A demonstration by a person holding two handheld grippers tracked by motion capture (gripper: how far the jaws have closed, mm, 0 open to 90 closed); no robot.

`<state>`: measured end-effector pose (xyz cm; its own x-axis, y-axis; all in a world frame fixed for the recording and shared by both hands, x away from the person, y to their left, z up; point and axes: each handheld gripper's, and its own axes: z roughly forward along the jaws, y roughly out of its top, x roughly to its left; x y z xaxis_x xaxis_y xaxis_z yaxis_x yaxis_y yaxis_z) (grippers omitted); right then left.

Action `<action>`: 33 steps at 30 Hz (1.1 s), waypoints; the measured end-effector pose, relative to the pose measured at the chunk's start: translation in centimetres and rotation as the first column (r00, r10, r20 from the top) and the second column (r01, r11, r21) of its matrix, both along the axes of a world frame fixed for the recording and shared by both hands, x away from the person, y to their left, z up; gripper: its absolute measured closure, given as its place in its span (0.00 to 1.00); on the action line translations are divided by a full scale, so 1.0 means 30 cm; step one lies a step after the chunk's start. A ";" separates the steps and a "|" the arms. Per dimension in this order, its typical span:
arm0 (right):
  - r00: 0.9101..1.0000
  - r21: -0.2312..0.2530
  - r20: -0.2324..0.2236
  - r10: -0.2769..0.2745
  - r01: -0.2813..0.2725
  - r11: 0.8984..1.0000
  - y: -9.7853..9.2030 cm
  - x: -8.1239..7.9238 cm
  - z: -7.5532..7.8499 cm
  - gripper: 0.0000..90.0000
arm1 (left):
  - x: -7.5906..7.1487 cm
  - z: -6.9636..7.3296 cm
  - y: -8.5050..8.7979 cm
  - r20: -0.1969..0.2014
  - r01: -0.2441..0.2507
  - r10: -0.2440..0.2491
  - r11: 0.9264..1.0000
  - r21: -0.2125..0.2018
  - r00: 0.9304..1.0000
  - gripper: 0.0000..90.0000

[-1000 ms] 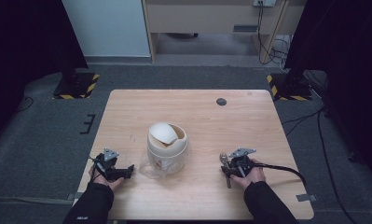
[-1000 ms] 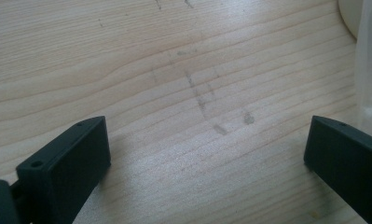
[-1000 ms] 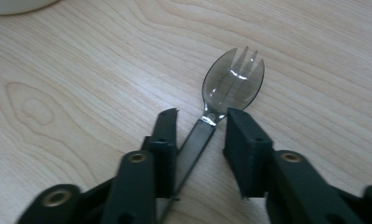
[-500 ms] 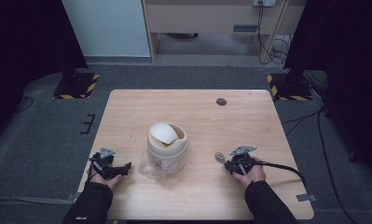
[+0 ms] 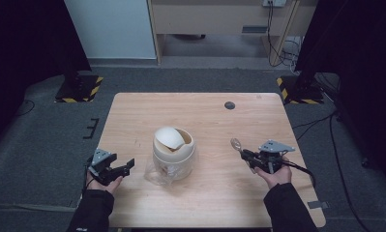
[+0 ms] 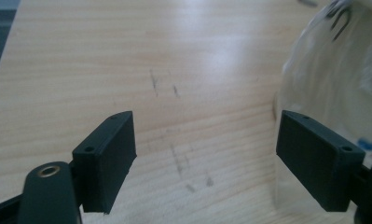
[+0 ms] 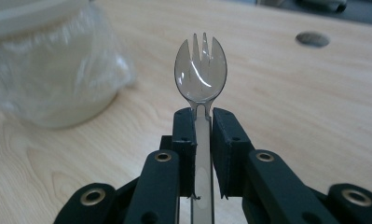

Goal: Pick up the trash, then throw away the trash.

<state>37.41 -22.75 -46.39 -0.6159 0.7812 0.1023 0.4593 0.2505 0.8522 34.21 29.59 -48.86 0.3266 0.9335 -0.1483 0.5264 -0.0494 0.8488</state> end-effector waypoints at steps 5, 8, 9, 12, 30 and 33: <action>0.997 0.091 0.078 -0.020 0.013 0.996 -0.051 -0.007 0.045 0.89 | -0.015 0.046 -0.008 0.085 0.004 0.000 0.999 -0.045 0.996 0.22; 0.992 0.137 0.124 -0.034 0.017 0.990 -0.075 -0.010 0.073 0.89 | -0.025 0.079 -0.020 0.138 0.010 0.000 0.998 -0.066 0.990 0.22; 0.990 0.145 0.134 -0.037 0.017 0.989 -0.080 -0.011 0.080 0.89 | -0.028 0.090 -0.024 0.155 0.014 -0.002 0.997 -0.076 0.988 0.22; 0.987 0.156 0.158 -0.036 0.011 0.988 -0.089 -0.013 0.096 0.89 | -0.037 0.126 -0.041 0.205 0.030 -0.008 0.994 -0.105 0.979 0.22; 0.965 0.211 0.261 -0.005 -0.052 0.976 -0.059 -0.001 0.215 0.89 | -0.030 0.324 -0.191 0.342 0.176 -0.111 0.970 -0.167 0.933 0.25; 0.959 0.214 0.283 0.005 -0.068 0.974 -0.047 0.000 0.235 0.89 | -0.021 0.360 -0.233 0.354 0.192 -0.122 0.967 -0.169 0.927 0.26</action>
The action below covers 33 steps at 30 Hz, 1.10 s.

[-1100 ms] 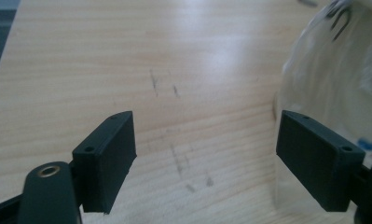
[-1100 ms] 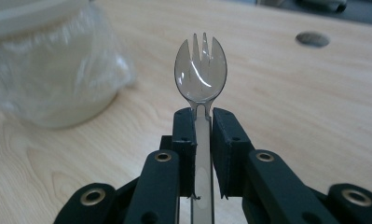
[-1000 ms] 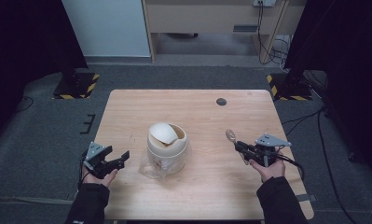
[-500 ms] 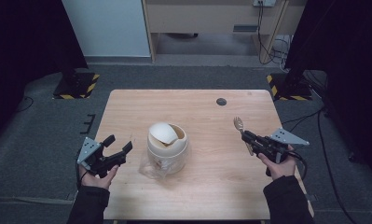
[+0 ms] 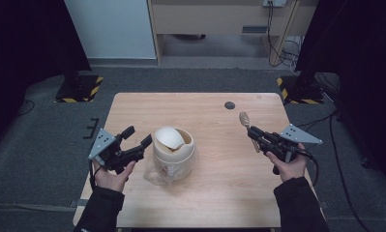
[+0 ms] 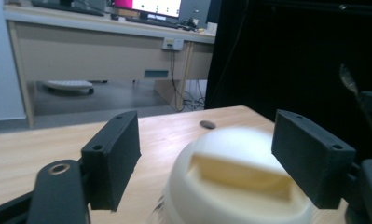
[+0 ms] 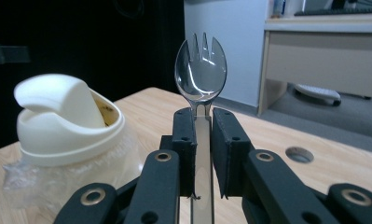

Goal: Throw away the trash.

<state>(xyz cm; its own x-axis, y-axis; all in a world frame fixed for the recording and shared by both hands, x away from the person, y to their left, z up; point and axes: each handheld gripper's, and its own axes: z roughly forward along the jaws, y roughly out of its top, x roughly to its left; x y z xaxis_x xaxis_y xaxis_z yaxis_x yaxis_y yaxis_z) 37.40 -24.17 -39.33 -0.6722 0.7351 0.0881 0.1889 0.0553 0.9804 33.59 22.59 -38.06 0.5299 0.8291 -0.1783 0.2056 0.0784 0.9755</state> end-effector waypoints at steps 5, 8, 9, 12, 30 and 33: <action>0.999 0.008 0.027 0.021 -0.021 1.000 0.019 -0.005 0.029 0.89 | 0.024 0.062 -0.098 0.034 0.047 -0.045 0.998 -0.042 0.998 0.30; 0.999 0.018 0.027 0.029 -0.030 0.999 0.031 -0.006 0.032 0.89 | 0.035 0.088 -0.161 0.035 0.066 -0.064 0.997 -0.044 0.997 0.33; 0.999 0.019 0.023 0.031 -0.031 0.999 0.035 -0.008 0.031 0.89 | 0.038 0.092 -0.175 0.038 0.076 -0.075 0.996 -0.041 0.996 0.34; 0.999 0.016 0.030 0.043 -0.043 0.999 0.043 -0.010 0.024 0.89 | 0.049 0.102 -0.229 0.028 0.093 -0.092 0.995 -0.027 0.995 0.35; 0.988 -0.004 0.051 0.146 -0.146 0.989 0.135 -0.029 0.005 0.89 | 0.078 0.088 -0.434 -0.024 0.194 -0.196 0.979 -0.065 0.980 0.44; 0.987 -0.002 0.053 0.153 -0.153 0.988 0.133 -0.031 0.004 0.89 | 0.088 0.078 -0.475 -0.035 0.213 -0.215 0.975 -0.065 0.976 0.47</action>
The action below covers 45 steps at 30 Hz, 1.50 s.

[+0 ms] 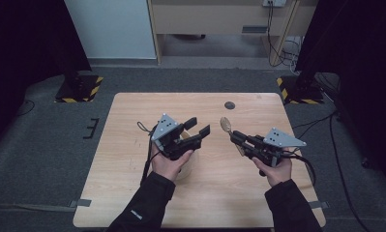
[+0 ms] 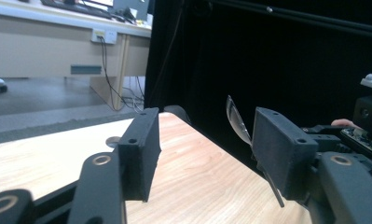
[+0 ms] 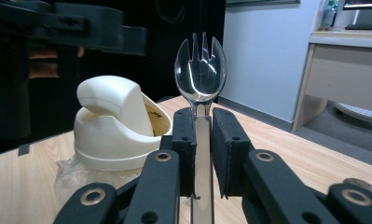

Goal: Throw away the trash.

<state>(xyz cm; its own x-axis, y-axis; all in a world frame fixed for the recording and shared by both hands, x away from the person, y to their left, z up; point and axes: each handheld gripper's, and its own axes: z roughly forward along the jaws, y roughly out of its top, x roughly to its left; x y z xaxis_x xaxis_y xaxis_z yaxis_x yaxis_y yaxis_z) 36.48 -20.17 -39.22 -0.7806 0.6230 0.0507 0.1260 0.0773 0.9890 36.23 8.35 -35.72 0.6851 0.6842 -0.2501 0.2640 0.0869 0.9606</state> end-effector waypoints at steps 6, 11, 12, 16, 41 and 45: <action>1.000 -0.021 -0.003 0.022 -0.022 1.000 0.021 -0.004 -0.019 0.89 | 0.009 -0.017 -0.059 -0.018 0.020 -0.020 1.000 -0.022 1.000 0.51; 0.999 -0.029 -0.006 0.041 -0.041 0.999 0.031 -0.006 -0.028 0.89 | 0.019 -0.030 -0.086 -0.073 0.018 -0.020 1.000 -0.021 0.997 0.62; 0.999 -0.029 -0.006 0.041 -0.041 0.999 0.031 -0.006 -0.028 0.89 | 0.021 -0.033 -0.089 -0.081 0.018 -0.020 1.000 -0.022 0.997 0.62; 0.999 -0.026 -0.003 0.047 -0.047 0.999 0.032 -0.007 -0.028 0.89 | 0.027 -0.048 -0.110 -0.123 0.021 -0.024 1.000 -0.023 0.992 0.68; 1.000 0.024 0.009 0.011 -0.011 1.000 -0.008 -0.007 -0.017 0.82 | 0.019 0.010 -0.002 -0.061 -0.006 0.004 1.000 -0.025 0.998 0.96; 0.999 0.003 -0.011 -0.044 0.044 0.999 -0.040 0.008 -0.043 0.74 | 0.026 0.043 0.053 -0.026 -0.039 0.038 0.999 -0.017 0.999 0.96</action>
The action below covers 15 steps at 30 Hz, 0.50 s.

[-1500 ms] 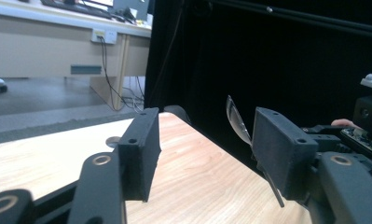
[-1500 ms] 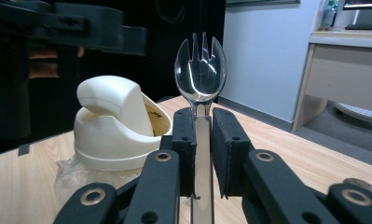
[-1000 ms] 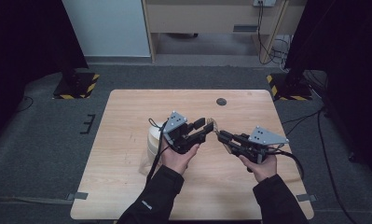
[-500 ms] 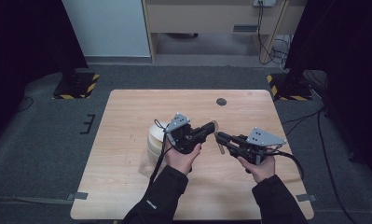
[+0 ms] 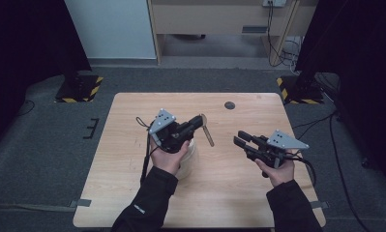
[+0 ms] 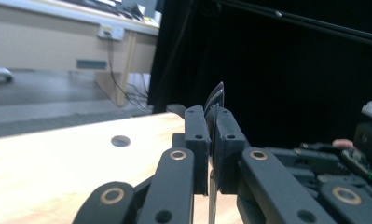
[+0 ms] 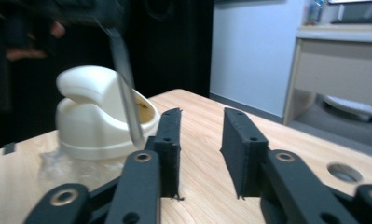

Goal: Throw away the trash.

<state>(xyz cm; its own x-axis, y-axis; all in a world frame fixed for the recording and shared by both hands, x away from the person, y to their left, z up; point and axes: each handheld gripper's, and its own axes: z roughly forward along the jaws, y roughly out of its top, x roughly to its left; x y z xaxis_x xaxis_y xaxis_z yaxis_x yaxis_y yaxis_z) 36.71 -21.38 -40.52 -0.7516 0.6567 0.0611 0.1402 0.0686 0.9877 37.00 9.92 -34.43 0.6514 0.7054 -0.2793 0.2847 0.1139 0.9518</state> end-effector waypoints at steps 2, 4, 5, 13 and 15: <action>1.000 -0.004 -0.021 -0.018 0.018 1.000 -0.010 0.007 -0.022 0.71 | 0.005 0.014 0.024 0.011 -0.016 0.015 1.000 0.007 1.000 0.96; 0.999 -0.025 -0.035 -0.038 0.037 0.999 -0.019 0.018 -0.045 0.68 | 0.011 0.023 0.045 0.020 -0.031 0.031 0.999 0.016 0.999 0.96; 0.998 -0.033 -0.044 -0.045 0.043 0.999 -0.023 0.021 -0.054 0.66 | 0.015 0.028 0.058 0.027 -0.040 0.039 0.999 0.026 0.999 0.96; 0.990 -0.072 -0.092 -0.103 0.097 0.993 -0.062 0.047 -0.110 0.58 | 0.046 0.018 0.092 0.039 -0.066 0.063 0.993 0.095 0.997 0.96; 0.989 -0.076 -0.097 -0.113 0.106 0.991 -0.070 0.050 -0.118 0.57 | 0.047 0.014 0.092 0.042 -0.069 0.065 0.991 0.114 0.997 0.96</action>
